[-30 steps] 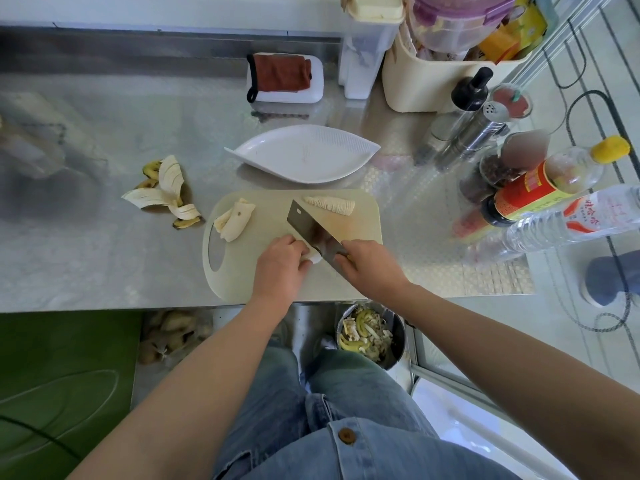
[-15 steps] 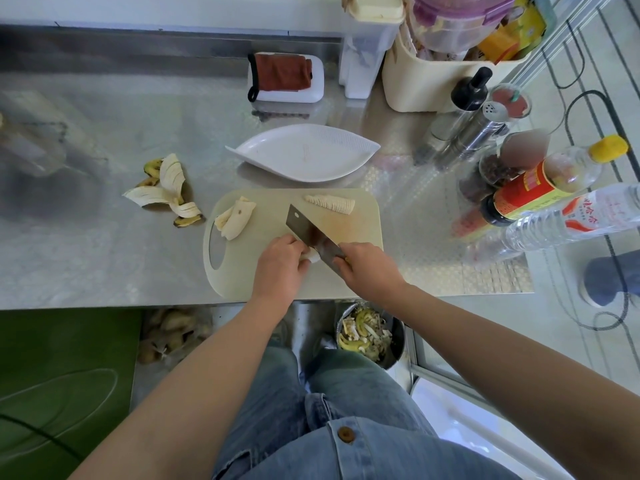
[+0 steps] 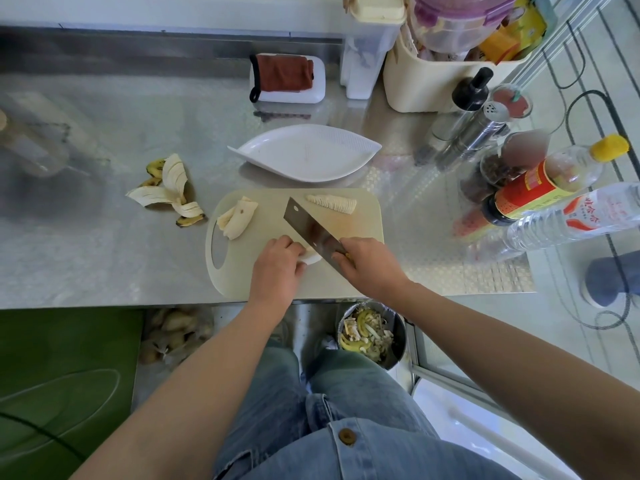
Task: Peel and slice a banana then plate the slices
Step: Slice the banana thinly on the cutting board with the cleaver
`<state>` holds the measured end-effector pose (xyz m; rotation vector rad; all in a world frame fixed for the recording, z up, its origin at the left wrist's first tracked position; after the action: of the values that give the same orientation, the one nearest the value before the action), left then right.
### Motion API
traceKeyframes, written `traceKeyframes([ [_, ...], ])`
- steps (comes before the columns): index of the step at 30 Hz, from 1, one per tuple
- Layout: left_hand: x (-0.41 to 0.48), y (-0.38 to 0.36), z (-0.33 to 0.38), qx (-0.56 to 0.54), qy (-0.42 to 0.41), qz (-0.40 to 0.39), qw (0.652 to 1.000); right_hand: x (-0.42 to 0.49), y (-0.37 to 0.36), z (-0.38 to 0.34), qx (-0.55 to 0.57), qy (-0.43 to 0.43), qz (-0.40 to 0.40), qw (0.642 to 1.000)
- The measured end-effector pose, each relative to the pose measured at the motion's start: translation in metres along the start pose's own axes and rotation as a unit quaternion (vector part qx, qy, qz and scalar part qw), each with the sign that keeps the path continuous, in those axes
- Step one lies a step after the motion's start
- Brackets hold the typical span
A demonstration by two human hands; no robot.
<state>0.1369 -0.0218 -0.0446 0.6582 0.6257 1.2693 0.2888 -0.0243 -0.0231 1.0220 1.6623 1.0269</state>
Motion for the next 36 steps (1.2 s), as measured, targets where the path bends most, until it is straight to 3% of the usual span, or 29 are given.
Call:
traceKeyframes([
  [13, 0.003, -0.002, -0.002, -0.008, 0.010, -0.008, 1.000, -0.005, -0.012, 0.001, -0.023, -0.028, -0.019, 0.999],
  [19, 0.003, -0.001, 0.000, 0.003, 0.010, -0.003, 1.000, -0.001, 0.002, -0.001, 0.021, -0.017, 0.024, 0.999],
  [36, 0.005, -0.003, -0.003, -0.010, 0.034, -0.005, 0.999, -0.003, -0.010, -0.003, -0.022, -0.027, -0.011, 0.999],
])
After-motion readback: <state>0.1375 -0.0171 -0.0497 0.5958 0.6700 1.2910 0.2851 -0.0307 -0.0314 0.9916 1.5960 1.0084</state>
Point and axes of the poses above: each hand's wrist, its own x-axis towards the middle knuckle, its own y-axis out of the back of the hand, z = x × y, the point moved 6 cm from there along x, towards the middle knuckle, and after that the axes turned 15 degrees about -x, right-handed, at the moved point
